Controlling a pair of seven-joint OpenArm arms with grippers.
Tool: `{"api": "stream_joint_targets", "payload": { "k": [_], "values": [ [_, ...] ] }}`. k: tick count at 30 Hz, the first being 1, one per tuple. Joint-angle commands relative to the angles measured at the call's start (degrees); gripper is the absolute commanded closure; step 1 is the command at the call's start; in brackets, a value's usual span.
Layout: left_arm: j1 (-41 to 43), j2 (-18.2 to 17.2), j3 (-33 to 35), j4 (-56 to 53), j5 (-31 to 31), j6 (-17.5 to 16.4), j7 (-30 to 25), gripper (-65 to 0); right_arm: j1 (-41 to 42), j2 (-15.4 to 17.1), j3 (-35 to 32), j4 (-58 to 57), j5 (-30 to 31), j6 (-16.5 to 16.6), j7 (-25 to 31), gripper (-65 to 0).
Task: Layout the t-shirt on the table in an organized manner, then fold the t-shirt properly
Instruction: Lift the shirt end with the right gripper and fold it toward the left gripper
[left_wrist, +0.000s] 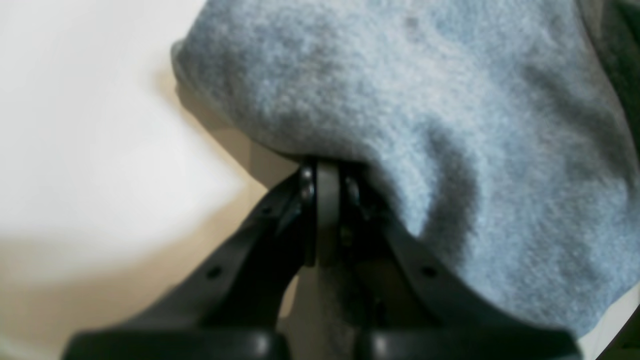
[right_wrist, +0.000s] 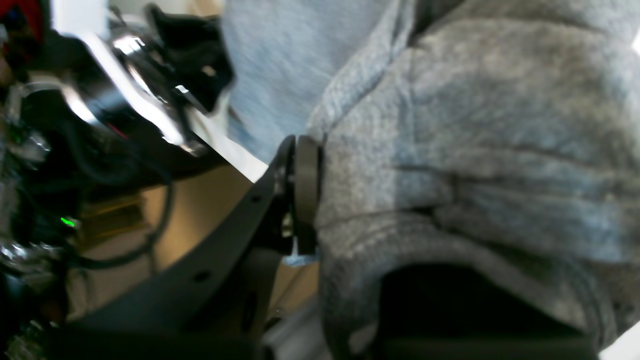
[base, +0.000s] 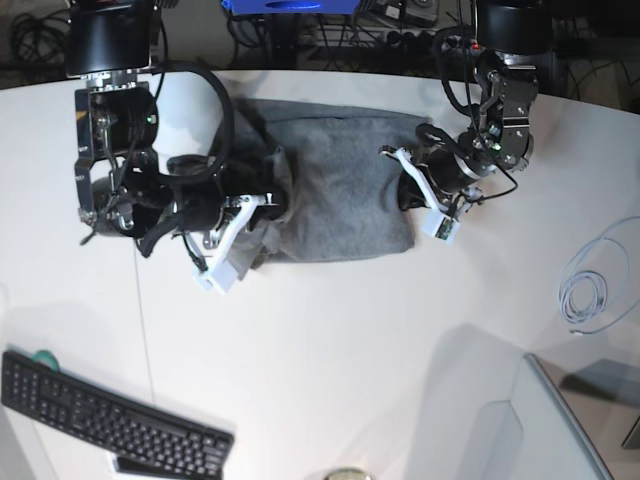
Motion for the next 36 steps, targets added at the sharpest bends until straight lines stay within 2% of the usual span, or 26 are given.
{"api": "stream_joint_targets", "payload": {
  "k": [1,5,7,11,13,16,20,23,28,32,35,36],
  "values": [
    [-0.6,-0.2,0.0,0.8,-1.0,-0.4,-1.1,0.0,0.9,-0.4,-0.7,1.5,1.5,-1.1,0.4,-0.6],
    [-0.5,-0.2,0.0,0.9,-1.1,-0.4,-1.1,0.0,1.8,-1.3,-4.0,1.9,1.1,-4.5,1.0,-0.6],
    [-0.5,-0.2,0.0,1.2,-1.1,-0.4,-1.1,0.0,2.0,-1.0,-6.9,1.7,1.1,-7.7,3.1,-0.6],
    [-0.5,-0.3,-0.1,1.3,-1.1,-0.4,-1.0,0.0,2.4,3.6,-12.7,1.5,1.1,-12.9,10.3,-0.6],
    [-0.4,-0.4,-0.4,1.3,-1.1,-0.4,-1.0,0.0,2.4,6.3,-12.5,1.7,1.3,-14.4,12.3,-0.6],
    [0.5,-0.6,-0.6,1.3,-0.7,-0.4,-1.0,0.0,1.9,9.6,-10.0,2.7,1.5,-14.8,12.8,-0.6],
    [0.8,-0.6,-0.6,1.3,-0.6,-0.5,-1.0,0.0,-0.1,11.1,-5.6,4.9,1.5,-14.6,12.8,-0.6],
    [0.8,-0.6,-0.6,1.3,-0.6,-0.6,-1.0,0.0,-0.8,12.2,-4.9,7.4,1.5,-14.6,12.7,-0.6],
    [0.8,-0.6,-0.6,1.3,-0.8,-0.6,-1.0,0.0,-2.4,12.0,-5.1,12.7,1.5,-14.6,9.9,-0.6],
    [0.8,-0.6,-0.4,1.3,-1.0,-0.6,-1.0,0.0,-2.4,10.5,-6.6,14.5,1.3,-15.0,7.9,-0.6],
    [0.8,-0.6,-0.1,1.4,-1.1,-0.6,-1.0,0.0,-2.1,10.2,-10.2,14.2,1.1,-15.2,8.8,-0.6],
    [0.8,-0.6,-0.1,1.4,-1.1,-0.6,-1.0,0.0,-2.1,10.2,-11.4,14.2,1.1,-16.3,9.6,-0.6]
  ]
}}
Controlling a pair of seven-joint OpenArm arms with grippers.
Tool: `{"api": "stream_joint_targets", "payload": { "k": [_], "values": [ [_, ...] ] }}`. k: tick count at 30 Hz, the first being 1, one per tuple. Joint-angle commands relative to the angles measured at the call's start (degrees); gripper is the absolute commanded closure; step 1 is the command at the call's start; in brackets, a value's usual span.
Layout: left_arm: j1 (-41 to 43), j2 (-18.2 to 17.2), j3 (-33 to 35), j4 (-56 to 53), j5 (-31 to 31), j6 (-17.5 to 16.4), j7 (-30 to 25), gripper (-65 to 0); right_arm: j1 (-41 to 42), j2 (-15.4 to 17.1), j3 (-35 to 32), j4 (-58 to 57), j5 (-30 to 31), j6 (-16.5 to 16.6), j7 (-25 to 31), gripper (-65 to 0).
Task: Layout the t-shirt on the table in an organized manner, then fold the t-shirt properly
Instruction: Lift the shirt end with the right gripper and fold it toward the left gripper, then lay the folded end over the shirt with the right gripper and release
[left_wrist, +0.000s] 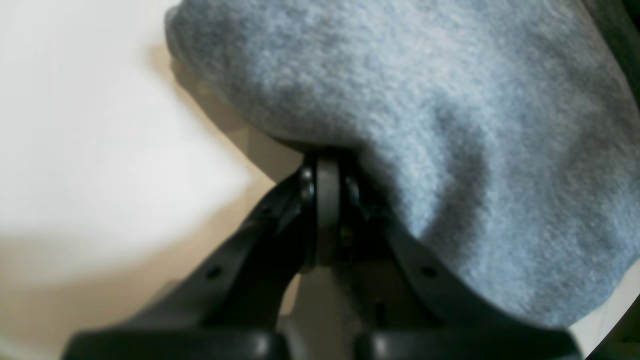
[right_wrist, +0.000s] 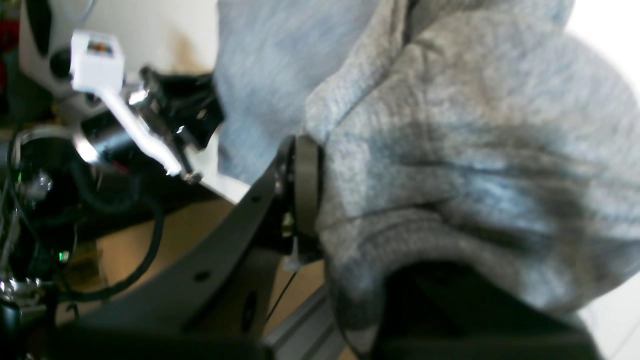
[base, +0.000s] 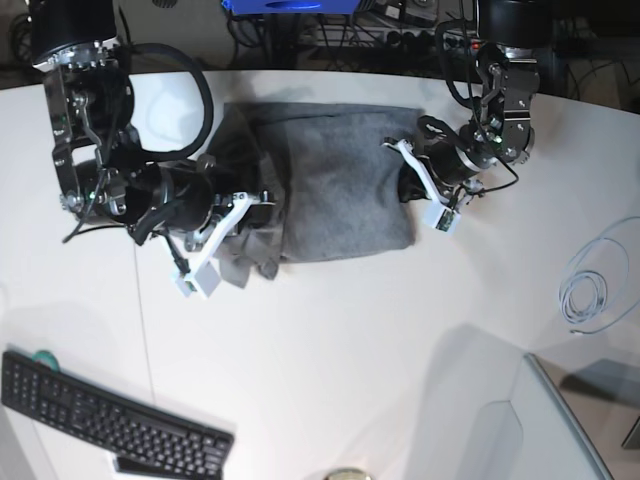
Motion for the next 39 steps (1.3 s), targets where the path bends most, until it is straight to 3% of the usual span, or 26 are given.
{"api": "stream_joint_targets", "payload": {
  "k": [1,9,16,20,30,39],
  "values": [
    [-0.7,-0.3,-0.1,1.1,-1.0,-0.4,-1.0,0.0,0.9,0.0,-0.8,1.0,0.7,-1.5,1.7,-0.6],
    [0.1,-0.3,-0.3,4.0,-1.0,-0.4,-1.0,0.0,3.1,0.0,-9.6,-5.9,0.7,-6.9,8.3,-0.6],
    [0.1,-0.3,0.0,4.0,-0.7,-0.3,-0.9,0.0,6.3,0.1,-19.4,-8.0,0.6,-14.1,12.2,-0.6],
    [0.1,-0.3,0.0,4.0,-0.6,-0.3,-0.9,0.0,8.6,-0.1,-26.1,-9.3,-3.1,-18.8,13.6,-0.6],
    [0.2,-0.3,0.1,3.9,-0.5,-0.2,-0.9,0.0,9.1,-6.5,-28.9,-10.9,-9.4,-19.0,13.2,-0.6],
    [-0.2,-0.3,0.1,0.9,-0.5,-0.2,-0.9,0.0,9.9,-8.3,-33.9,-14.3,-12.9,-19.0,13.6,-0.6]
  ]
}}
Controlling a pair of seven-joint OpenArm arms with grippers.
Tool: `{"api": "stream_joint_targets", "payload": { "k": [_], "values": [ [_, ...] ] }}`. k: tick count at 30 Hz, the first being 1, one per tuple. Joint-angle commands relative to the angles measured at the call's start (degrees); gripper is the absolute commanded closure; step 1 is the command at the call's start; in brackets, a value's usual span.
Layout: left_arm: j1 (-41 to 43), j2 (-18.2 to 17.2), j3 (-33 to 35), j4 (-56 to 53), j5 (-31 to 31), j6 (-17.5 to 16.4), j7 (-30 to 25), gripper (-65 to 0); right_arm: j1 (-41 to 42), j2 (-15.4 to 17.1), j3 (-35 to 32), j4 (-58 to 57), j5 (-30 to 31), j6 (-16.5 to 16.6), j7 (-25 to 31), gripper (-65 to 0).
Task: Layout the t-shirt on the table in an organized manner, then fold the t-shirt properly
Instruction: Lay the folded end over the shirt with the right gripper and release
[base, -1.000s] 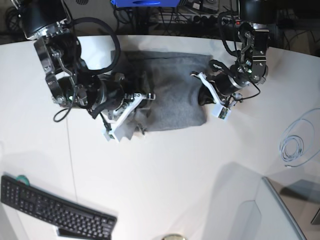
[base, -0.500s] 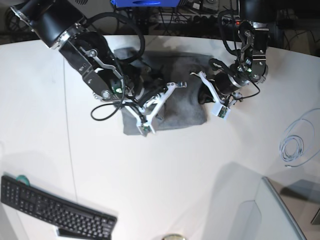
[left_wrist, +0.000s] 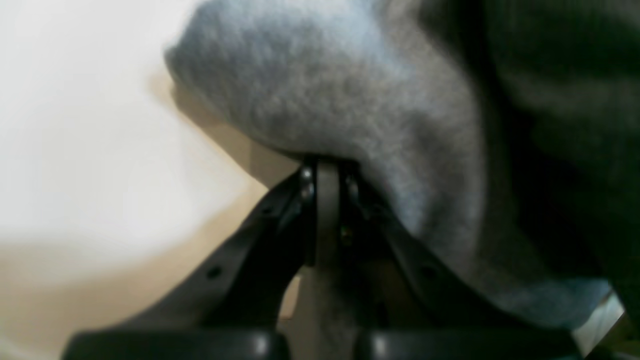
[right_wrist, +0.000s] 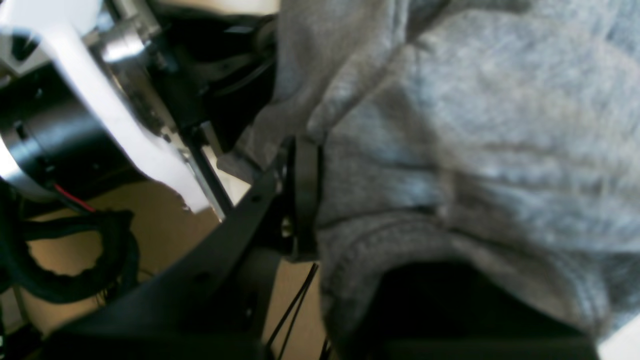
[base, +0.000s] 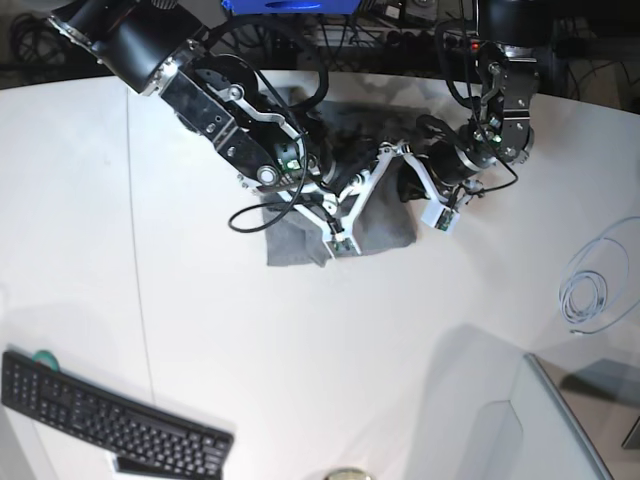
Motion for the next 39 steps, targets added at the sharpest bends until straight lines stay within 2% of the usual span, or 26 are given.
{"api": "stream_joint_targets", "payload": {
  "k": [1,5,7,8,12,14,17,20,23,30,39],
  "values": [
    [-0.7,-0.3,0.0,0.4,-0.7,-0.3,-0.5,0.0,1.1,-0.8,0.2,-0.2,0.0,0.0,0.9,-0.6],
    [-0.2,-0.3,0.0,0.6,-0.7,-0.3,-0.5,0.0,1.2,-0.9,-0.1,-2.1,0.0,0.1,4.5,-1.7],
    [-0.2,-0.3,-0.1,0.5,-0.7,-0.3,-0.5,0.0,1.2,-0.9,-0.1,-2.1,0.1,0.1,5.0,-4.2],
    [-0.2,-0.3,-0.2,0.4,-0.7,-0.3,-0.5,0.0,1.2,-1.2,-0.1,-2.1,0.1,0.1,5.1,-7.2],
    [-0.2,-0.3,0.0,0.7,-0.7,-0.3,-0.5,0.0,1.2,-2.8,-0.2,-2.1,-0.1,0.1,5.1,-27.8],
    [-0.2,-0.3,-0.3,0.8,-0.7,-0.3,-0.5,0.0,1.2,-2.9,-0.2,-2.0,-0.1,0.1,5.2,-32.7],
    [0.0,-1.1,-1.1,1.8,-0.7,-0.3,-0.2,0.0,1.5,-2.9,-0.2,-2.0,-0.1,0.1,5.2,-33.9],
    [1.7,-2.9,-6.4,4.9,-1.2,-0.3,5.3,0.0,1.8,-2.9,-0.2,-1.9,-0.1,0.1,5.1,-34.1],
    [3.3,-3.8,-10.5,7.6,-0.6,-0.4,8.5,0.0,1.9,-2.9,-0.2,-1.6,-0.1,0.1,4.9,-34.1],
    [5.8,-6.0,-9.1,7.9,-0.6,-0.3,8.6,0.0,3.6,-2.9,-7.5,-2.0,0.0,0.1,5.0,-34.2],
    [8.0,-6.2,-9.6,8.4,-0.6,-0.3,8.6,0.0,5.8,-3.7,-9.9,-2.0,0.1,0.1,4.9,-34.2]
  ]
}}
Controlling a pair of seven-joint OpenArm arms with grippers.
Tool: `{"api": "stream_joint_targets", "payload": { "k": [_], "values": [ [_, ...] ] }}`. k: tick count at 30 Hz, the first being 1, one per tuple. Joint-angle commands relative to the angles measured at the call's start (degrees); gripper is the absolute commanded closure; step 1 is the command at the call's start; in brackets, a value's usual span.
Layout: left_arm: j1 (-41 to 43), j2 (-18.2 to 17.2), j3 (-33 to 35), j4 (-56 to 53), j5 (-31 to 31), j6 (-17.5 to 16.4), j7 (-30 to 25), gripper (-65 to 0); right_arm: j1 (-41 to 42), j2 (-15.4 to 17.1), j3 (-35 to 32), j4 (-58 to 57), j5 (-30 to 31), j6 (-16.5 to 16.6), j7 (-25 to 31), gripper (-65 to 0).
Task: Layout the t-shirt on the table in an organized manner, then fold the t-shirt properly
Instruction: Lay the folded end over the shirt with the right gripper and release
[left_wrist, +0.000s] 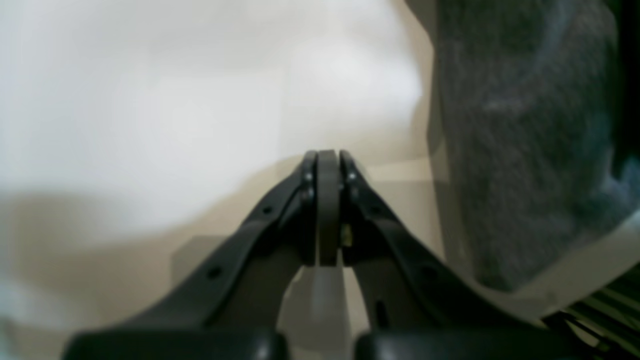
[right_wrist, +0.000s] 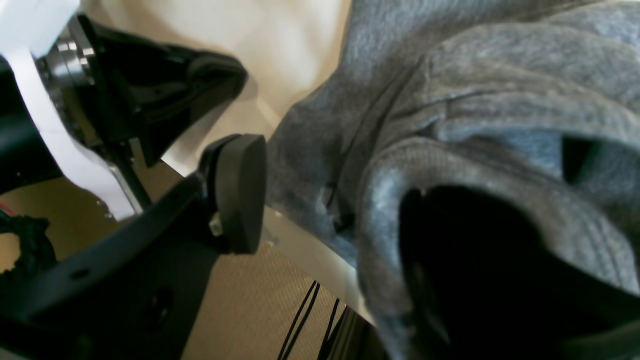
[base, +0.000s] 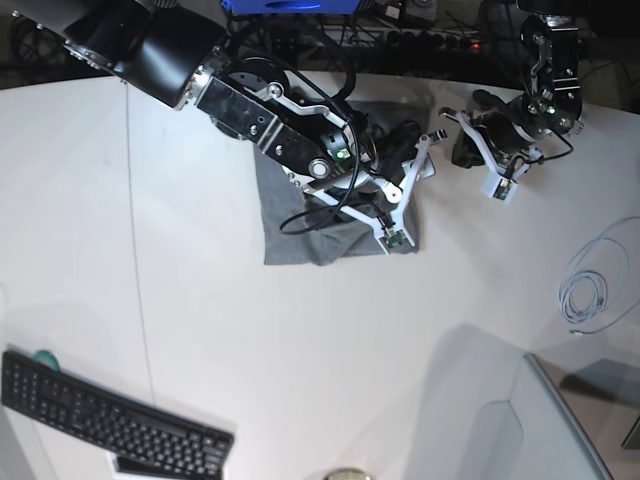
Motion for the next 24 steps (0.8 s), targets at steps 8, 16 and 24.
{"api": "stream_joint_targets", "payload": {
  "k": [8,16,24],
  "values": [
    [0.1,-0.9,-1.3,1.1,0.0,-0.4,-0.2,0.0,1.7,-3.3,-0.1,0.9,0.1,3.1,0.9,-34.2],
    [6.1,-2.6,-15.1,9.0,-0.4,-0.5,-0.1,0.0,2.6,-5.1,-0.1,-2.6,0.4,6.7,3.6,-34.2],
    [6.8,-2.7,-22.5,6.9,0.1,-4.8,-0.1,0.0,5.0,-5.4,-0.1,2.1,0.2,13.9,6.5,-33.5]
  ]
}}
